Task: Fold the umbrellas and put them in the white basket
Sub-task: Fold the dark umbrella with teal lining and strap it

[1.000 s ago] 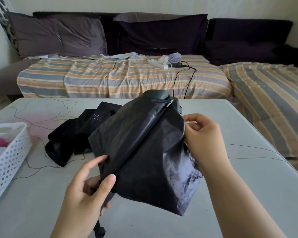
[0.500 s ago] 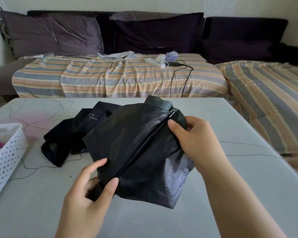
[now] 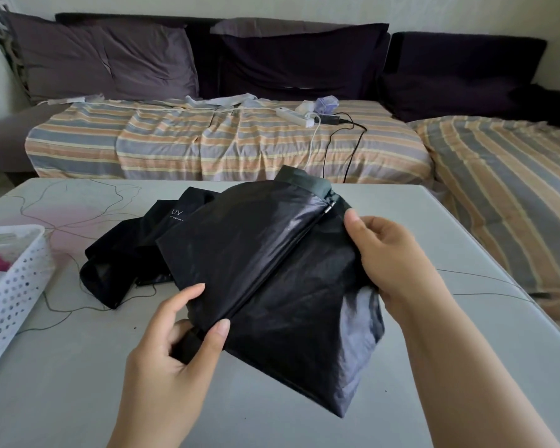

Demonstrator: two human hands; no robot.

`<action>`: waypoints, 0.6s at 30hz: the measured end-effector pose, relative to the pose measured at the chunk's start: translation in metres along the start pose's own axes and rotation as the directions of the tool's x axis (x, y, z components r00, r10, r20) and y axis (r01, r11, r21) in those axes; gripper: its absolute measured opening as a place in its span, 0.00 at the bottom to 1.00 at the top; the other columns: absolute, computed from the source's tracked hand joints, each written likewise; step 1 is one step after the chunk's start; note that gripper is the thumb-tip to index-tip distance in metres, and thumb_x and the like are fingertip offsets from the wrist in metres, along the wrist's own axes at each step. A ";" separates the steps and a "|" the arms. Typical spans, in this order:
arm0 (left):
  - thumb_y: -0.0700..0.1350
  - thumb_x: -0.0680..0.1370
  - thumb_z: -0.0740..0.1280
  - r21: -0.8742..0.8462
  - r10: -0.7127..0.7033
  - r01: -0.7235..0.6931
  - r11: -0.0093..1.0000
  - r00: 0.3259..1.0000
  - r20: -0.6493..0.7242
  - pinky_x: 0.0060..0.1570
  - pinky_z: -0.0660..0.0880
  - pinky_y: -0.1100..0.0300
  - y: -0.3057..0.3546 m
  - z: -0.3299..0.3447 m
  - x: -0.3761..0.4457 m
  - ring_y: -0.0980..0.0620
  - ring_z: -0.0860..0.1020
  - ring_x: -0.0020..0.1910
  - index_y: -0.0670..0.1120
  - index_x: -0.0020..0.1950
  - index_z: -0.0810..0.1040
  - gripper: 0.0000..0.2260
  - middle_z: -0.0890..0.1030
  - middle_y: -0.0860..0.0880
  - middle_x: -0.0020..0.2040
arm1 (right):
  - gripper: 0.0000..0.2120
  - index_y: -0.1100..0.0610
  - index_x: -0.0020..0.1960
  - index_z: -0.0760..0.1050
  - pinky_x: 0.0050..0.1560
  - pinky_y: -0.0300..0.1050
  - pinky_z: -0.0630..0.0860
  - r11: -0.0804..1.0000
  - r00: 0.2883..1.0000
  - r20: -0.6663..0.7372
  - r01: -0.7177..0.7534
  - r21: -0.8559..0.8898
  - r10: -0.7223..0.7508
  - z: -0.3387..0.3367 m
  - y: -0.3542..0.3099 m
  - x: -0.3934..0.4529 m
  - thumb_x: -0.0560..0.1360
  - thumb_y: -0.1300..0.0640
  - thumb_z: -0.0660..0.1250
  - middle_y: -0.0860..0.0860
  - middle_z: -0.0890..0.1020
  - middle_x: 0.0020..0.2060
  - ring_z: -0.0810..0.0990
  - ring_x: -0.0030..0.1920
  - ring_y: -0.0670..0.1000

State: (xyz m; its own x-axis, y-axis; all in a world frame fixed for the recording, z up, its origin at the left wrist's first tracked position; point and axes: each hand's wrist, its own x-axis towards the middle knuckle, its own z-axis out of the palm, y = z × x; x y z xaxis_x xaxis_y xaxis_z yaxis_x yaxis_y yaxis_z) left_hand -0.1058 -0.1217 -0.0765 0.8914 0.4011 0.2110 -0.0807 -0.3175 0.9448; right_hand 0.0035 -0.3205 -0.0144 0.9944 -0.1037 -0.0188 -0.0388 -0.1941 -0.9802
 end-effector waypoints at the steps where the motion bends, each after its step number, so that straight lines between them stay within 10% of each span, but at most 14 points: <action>1: 0.44 0.71 0.72 0.000 0.000 0.000 1.000 1.000 -0.001 0.31 0.68 0.75 -0.001 0.000 0.000 0.60 0.72 0.25 0.68 0.51 0.73 0.20 0.81 0.56 0.31 | 0.19 0.58 0.43 0.80 0.47 0.53 0.81 0.994 0.993 0.097 -0.055 -0.092 0.064 -0.001 0.003 0.000 0.74 0.41 0.67 0.52 0.86 0.37 0.85 0.39 0.52; 7: 0.45 0.72 0.71 -0.005 0.000 0.000 1.000 1.000 -0.014 0.29 0.67 0.72 -0.004 -0.001 0.003 0.58 0.69 0.23 0.66 0.52 0.75 0.17 0.76 0.53 0.25 | 0.23 0.69 0.42 0.73 0.38 0.50 0.71 1.000 0.996 0.085 0.025 -0.002 -0.025 0.004 0.012 0.000 0.72 0.47 0.72 0.60 0.79 0.32 0.74 0.33 0.53; 11: 0.55 0.68 0.73 -0.033 0.011 -0.011 0.999 1.000 -0.003 0.35 0.74 0.60 -0.003 -0.003 0.002 0.55 0.73 0.26 0.69 0.52 0.74 0.16 0.80 0.51 0.31 | 0.12 0.57 0.44 0.77 0.36 0.43 0.74 0.994 0.997 -0.046 -0.054 0.092 0.058 -0.002 0.007 0.004 0.73 0.48 0.72 0.46 0.82 0.29 0.79 0.29 0.45; 18: 0.57 0.67 0.75 -0.022 0.047 -0.046 0.999 0.996 0.073 0.33 0.71 0.74 0.001 0.000 -0.007 0.55 0.77 0.30 0.70 0.50 0.74 0.16 0.83 0.54 0.33 | 0.14 0.56 0.35 0.76 0.32 0.42 0.71 0.993 0.983 -0.152 0.110 0.039 -0.103 -0.006 0.005 0.007 0.76 0.50 0.68 0.46 0.77 0.24 0.74 0.27 0.46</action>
State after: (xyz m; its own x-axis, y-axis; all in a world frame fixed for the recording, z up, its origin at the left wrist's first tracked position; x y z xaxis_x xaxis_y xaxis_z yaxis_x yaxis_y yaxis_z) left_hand -0.1122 -0.1246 -0.0772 0.9166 0.3222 0.2366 -0.1311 -0.3169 0.9394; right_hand 0.0093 -0.3280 -0.0179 0.9665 -0.2304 0.1126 0.0748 -0.1665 -0.9832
